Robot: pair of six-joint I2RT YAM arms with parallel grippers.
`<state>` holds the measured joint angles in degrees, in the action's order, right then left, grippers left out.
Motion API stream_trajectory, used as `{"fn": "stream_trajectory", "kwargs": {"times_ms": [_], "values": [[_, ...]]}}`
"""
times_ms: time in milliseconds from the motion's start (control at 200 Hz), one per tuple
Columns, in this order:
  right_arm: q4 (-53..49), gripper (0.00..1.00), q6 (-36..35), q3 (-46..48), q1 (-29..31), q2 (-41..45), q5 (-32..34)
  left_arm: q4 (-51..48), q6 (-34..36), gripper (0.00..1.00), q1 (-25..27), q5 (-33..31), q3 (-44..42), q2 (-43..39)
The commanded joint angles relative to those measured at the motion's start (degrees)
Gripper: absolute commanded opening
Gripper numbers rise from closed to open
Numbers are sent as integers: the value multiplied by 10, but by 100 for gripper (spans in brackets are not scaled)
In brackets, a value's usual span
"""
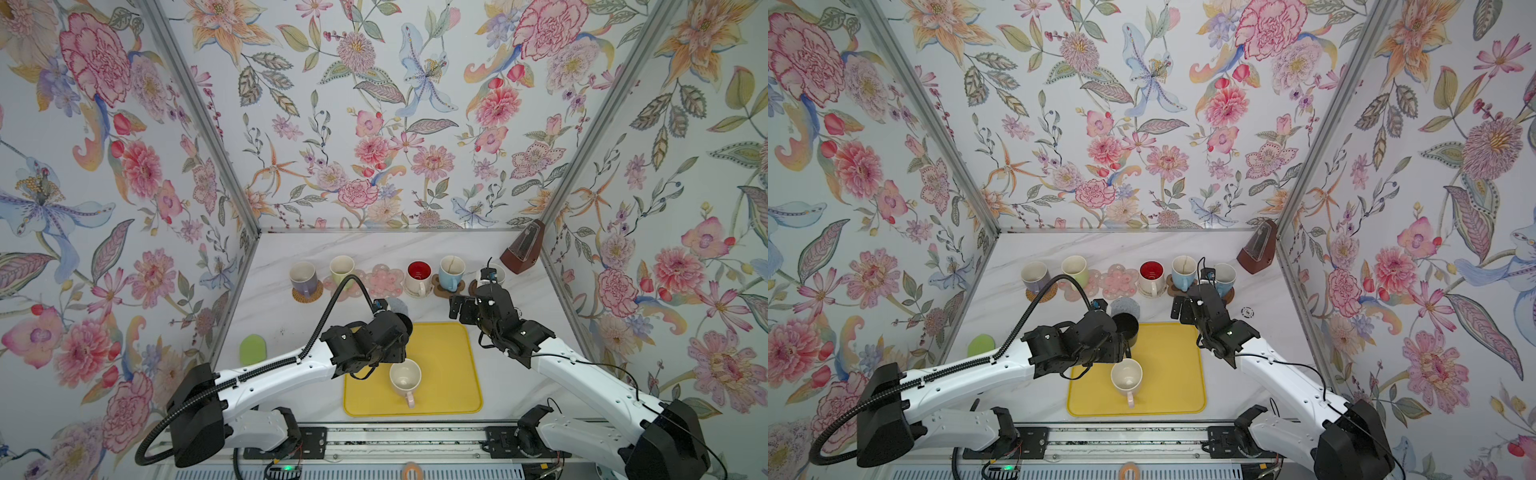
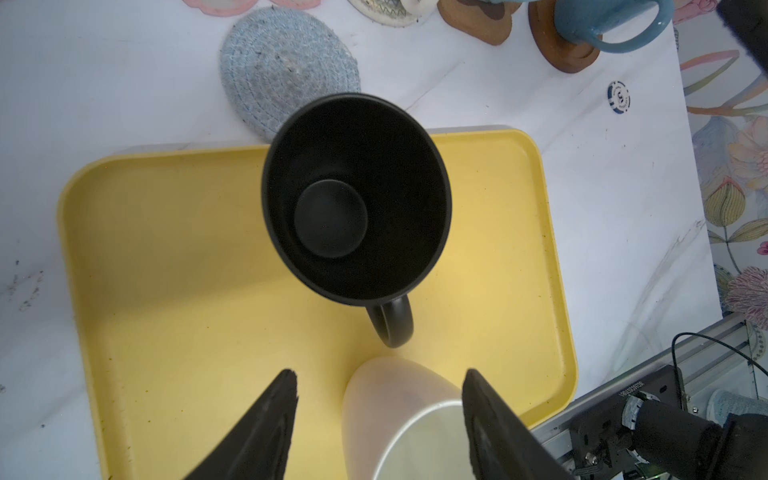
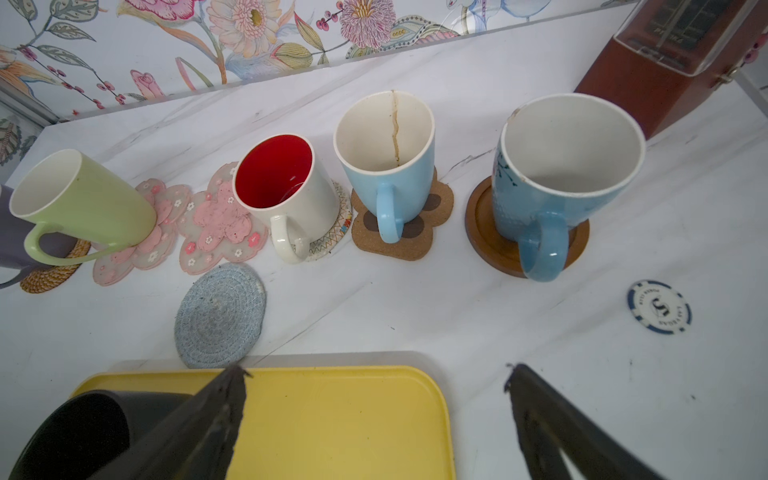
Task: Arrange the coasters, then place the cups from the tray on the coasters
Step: 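Move the left gripper over the black mug while the right gripper draws back, then lower the left gripper into the black mug and grip it from inside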
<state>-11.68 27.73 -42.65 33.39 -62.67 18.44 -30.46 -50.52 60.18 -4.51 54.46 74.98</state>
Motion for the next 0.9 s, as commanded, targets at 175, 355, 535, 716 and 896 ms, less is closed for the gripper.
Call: {"fn": "stream_trajectory", "kwargs": {"times_ms": [175, 355, 535, 716, 896], "values": [[4, 99, 7, 18, -10, 23, -5, -14, -3, 62, 8, 7, 25, 46], [4, 99, 7, 25, -13, 33, -7, -7, 4, 59, 8, 12, 41, 83], [4, 99, 7, 33, -15, 45, -9, -6, 10, 54, 8, 13, 52, 114], [4, 99, 7, 39, -16, 53, -13, -11, 20, 51, -2, 6, 57, 133], [4, 99, 7, 41, -35, 53, -18, -4, 31, 49, -21, 5, 55, 137]]}}
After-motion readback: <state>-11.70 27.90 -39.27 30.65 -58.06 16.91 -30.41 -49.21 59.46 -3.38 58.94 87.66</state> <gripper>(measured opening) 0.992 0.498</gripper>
